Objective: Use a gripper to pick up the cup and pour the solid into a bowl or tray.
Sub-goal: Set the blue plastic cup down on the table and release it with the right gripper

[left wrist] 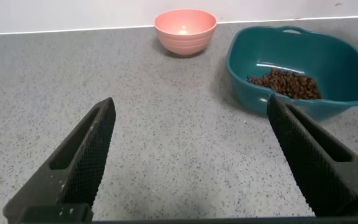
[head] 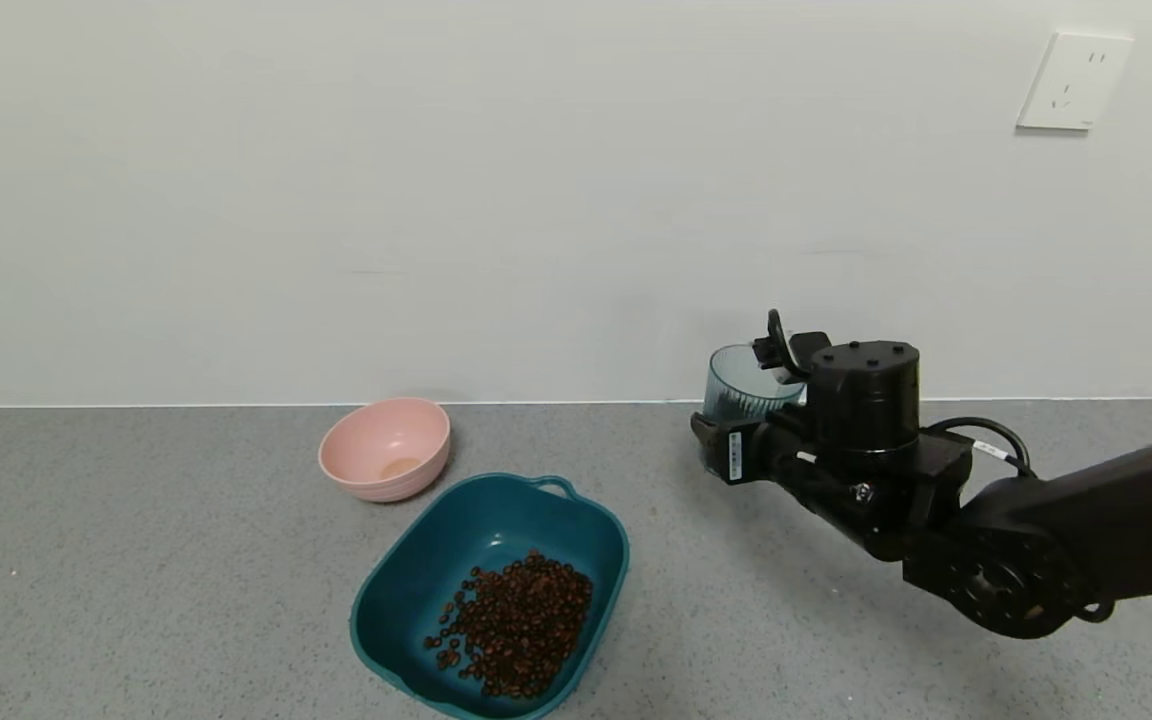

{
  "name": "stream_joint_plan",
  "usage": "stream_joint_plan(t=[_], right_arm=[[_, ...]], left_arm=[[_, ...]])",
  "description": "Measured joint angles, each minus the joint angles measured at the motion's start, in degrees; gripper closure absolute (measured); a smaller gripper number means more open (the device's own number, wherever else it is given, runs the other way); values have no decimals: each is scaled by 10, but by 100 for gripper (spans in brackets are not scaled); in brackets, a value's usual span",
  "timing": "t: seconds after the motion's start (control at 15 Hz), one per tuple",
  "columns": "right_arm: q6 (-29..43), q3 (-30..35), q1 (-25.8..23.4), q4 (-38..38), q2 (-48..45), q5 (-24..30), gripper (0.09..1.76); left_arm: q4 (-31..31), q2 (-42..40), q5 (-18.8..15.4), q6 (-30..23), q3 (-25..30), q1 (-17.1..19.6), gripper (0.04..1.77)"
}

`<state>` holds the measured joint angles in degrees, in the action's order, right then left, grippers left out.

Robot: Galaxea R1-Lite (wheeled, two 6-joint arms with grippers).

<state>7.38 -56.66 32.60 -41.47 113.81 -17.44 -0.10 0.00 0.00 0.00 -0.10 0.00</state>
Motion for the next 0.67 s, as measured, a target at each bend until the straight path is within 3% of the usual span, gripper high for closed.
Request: stream_joint_plan(t=[0.33,0.67], right_arm=[[-7,21,-42,-85,60,0,49],[-29,-8,-79,-137,134,3,49]], left_arm=[[0,0,0,0,0,0,6],[0,0,0,0,0,0,6]])
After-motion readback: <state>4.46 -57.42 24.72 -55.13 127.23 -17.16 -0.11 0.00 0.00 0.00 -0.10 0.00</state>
